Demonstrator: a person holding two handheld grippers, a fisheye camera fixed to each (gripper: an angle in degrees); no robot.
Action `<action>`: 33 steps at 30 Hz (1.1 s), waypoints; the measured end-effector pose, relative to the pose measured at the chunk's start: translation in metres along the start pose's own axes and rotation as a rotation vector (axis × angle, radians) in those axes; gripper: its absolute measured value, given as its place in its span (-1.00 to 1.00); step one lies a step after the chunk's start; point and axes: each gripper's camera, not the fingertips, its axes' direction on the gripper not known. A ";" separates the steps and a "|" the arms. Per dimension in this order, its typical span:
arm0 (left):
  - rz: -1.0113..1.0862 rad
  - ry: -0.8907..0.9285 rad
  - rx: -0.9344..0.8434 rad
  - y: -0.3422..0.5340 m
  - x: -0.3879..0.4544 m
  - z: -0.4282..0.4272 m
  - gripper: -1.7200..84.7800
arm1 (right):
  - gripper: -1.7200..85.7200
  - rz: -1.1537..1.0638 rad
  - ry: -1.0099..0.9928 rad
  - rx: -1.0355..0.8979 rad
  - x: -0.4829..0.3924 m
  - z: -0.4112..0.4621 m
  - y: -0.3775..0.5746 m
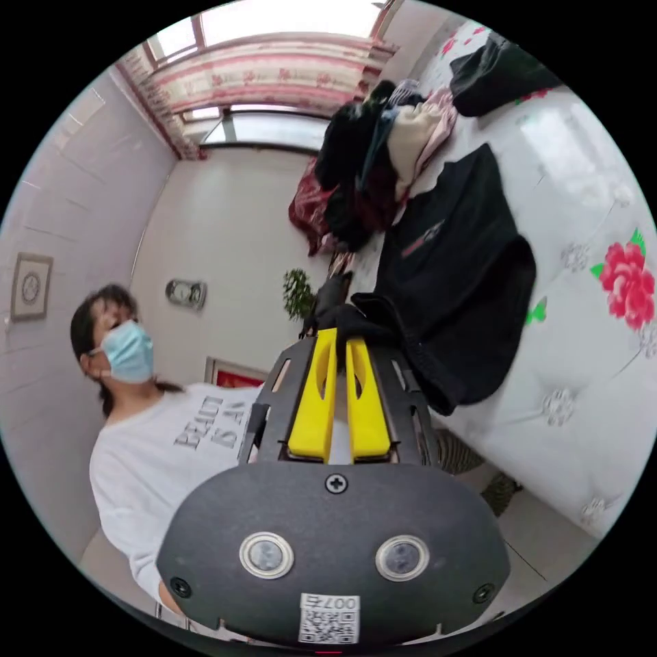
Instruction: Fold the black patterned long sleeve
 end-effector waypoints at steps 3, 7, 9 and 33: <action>-0.084 -0.020 0.243 -0.016 -0.015 -0.010 -0.84 | -0.89 0.078 0.069 0.195 0.019 -0.014 -0.043; 0.086 -0.376 0.190 -0.012 0.021 -0.004 -0.79 | -0.84 0.079 0.310 0.231 0.010 -0.014 -0.049; 0.155 -0.530 0.118 -0.008 0.032 0.010 -0.77 | -0.82 0.064 0.474 0.207 0.003 -0.008 -0.040; 0.225 -0.597 -0.115 -0.167 0.057 0.130 -0.86 | -0.81 -0.044 0.765 -0.026 0.000 0.122 -0.167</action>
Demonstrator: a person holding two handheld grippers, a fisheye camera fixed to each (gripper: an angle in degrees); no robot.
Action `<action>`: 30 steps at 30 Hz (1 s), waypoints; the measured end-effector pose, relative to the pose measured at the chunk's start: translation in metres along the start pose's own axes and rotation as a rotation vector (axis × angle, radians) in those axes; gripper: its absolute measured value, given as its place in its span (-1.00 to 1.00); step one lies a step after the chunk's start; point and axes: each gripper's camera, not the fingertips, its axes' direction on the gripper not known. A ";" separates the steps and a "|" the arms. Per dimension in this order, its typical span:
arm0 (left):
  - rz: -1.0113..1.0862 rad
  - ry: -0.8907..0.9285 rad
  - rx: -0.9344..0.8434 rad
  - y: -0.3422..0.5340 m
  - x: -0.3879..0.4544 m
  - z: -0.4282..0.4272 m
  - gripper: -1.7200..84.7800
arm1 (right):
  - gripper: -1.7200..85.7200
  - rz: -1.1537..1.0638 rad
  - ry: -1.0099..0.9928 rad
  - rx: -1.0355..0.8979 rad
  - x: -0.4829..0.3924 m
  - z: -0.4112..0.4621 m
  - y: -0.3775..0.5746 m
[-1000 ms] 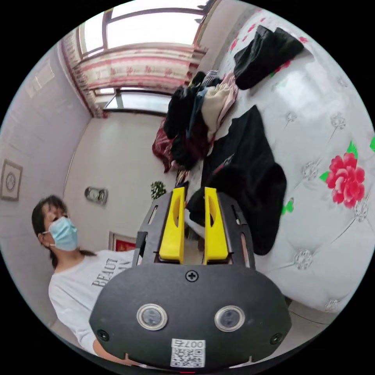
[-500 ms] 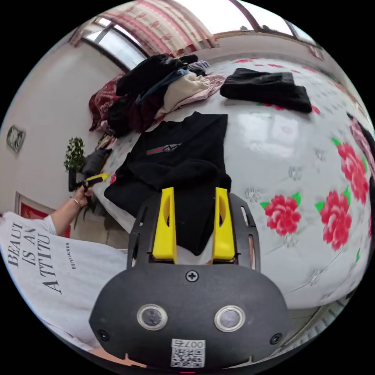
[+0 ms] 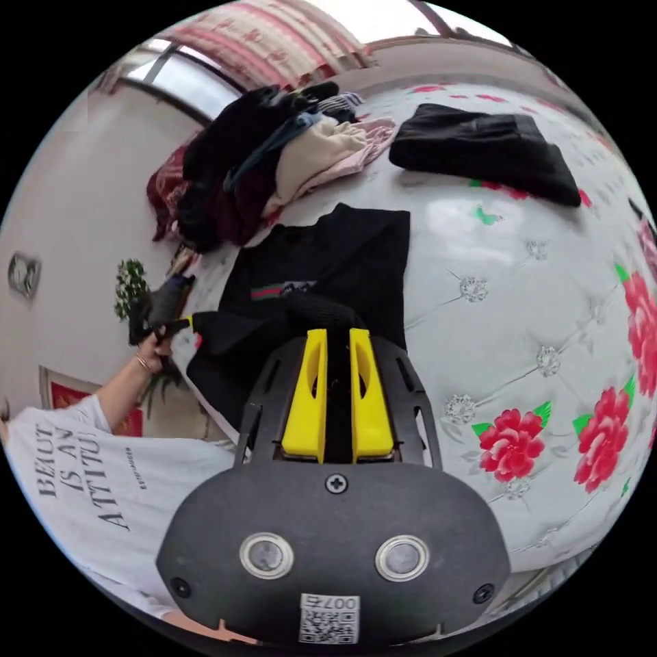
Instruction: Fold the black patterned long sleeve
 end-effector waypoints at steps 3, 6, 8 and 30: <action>-0.303 0.179 0.061 0.002 -0.050 0.007 -0.86 | -0.80 0.235 -0.105 0.072 0.037 0.003 0.001; -0.451 0.197 0.181 0.019 -0.071 -0.001 -0.94 | -0.80 0.440 -0.141 0.223 0.066 -0.009 0.024; -0.444 0.138 0.223 0.028 -0.071 -0.014 -0.94 | -0.80 0.419 -0.118 0.230 0.061 -0.020 0.038; 0.214 -0.172 -0.287 0.105 0.087 0.051 -0.92 | -0.90 0.096 0.078 -0.167 -0.031 0.029 0.160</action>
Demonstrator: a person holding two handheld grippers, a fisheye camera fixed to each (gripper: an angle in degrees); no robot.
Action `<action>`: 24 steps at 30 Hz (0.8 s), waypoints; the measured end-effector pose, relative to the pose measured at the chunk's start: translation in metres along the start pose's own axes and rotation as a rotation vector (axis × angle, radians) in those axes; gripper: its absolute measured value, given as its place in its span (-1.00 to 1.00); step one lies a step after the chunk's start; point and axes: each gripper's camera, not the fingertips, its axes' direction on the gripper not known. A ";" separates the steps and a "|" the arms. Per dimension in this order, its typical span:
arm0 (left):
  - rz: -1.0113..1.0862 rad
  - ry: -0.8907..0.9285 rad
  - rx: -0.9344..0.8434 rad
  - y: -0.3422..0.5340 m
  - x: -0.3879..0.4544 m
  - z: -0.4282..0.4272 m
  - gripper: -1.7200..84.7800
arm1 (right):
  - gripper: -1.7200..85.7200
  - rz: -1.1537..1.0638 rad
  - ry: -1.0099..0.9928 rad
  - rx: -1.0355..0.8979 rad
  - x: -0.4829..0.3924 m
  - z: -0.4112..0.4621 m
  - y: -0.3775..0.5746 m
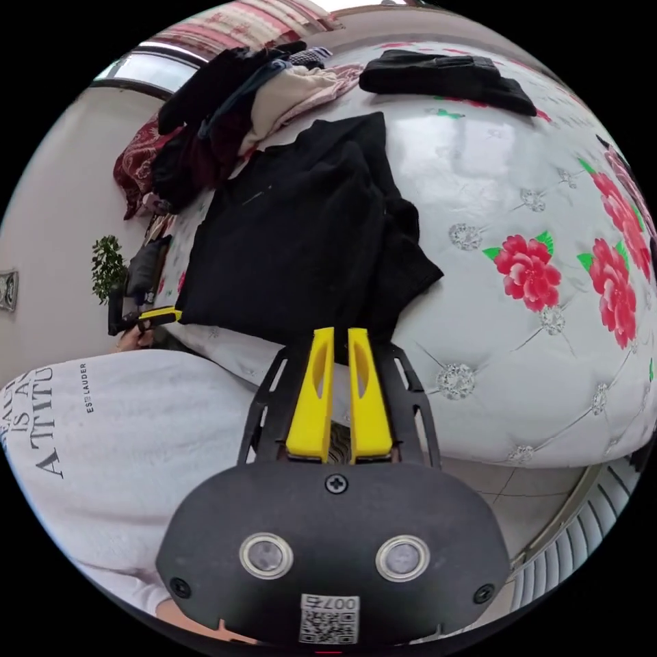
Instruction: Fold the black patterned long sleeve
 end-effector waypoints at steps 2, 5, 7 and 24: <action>0.004 0.039 0.004 0.002 -0.001 -0.011 -0.95 | -0.93 -0.055 -0.002 0.058 -0.005 -0.021 0.016; 0.014 0.123 0.091 0.023 0.000 -0.044 -0.97 | -0.94 -0.112 -0.050 0.154 -0.011 -0.055 0.058; -0.023 0.185 0.115 0.040 -0.002 -0.056 -0.97 | -0.95 -0.106 -0.074 0.155 -0.011 -0.059 0.086; -0.307 0.357 0.401 -0.157 -0.066 -0.156 -0.91 | -0.95 0.032 -0.367 0.450 0.053 -0.159 -0.043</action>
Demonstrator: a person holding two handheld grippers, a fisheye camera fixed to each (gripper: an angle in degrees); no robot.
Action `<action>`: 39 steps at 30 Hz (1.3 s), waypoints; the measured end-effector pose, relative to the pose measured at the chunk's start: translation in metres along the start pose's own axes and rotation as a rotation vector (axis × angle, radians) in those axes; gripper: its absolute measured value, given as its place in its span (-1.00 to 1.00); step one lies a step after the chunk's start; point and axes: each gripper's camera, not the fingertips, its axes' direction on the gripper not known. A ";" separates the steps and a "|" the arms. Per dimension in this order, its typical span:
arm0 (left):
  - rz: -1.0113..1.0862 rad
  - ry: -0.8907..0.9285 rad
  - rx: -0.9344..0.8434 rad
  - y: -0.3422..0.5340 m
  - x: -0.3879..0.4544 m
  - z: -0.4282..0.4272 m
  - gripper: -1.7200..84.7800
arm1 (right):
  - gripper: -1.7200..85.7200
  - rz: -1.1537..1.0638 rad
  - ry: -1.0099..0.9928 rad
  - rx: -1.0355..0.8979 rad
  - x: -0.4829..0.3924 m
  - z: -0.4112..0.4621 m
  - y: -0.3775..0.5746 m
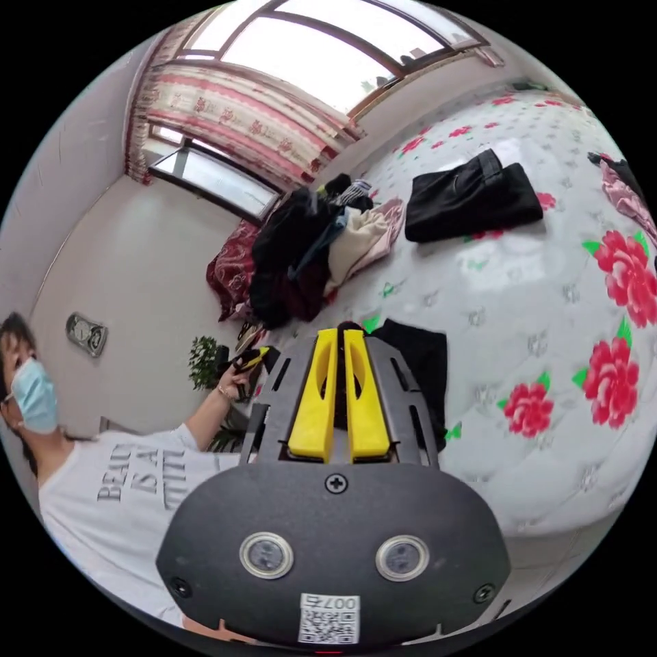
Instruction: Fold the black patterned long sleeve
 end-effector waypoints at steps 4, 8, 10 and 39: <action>-0.152 -0.040 0.079 -0.030 -0.025 0.014 -0.81 | -0.90 0.164 0.188 0.061 0.053 0.044 -0.045; -0.079 -0.076 0.063 -0.007 -0.036 0.006 -0.79 | -0.82 0.287 0.174 0.060 0.102 0.058 0.008; -0.027 -0.149 0.015 0.024 -0.040 0.002 -0.80 | -0.79 0.373 0.164 0.069 0.126 0.057 0.047; -0.141 0.143 0.067 0.095 -0.081 -0.119 -0.72 | -0.76 -0.586 0.069 -0.520 -0.105 0.419 0.022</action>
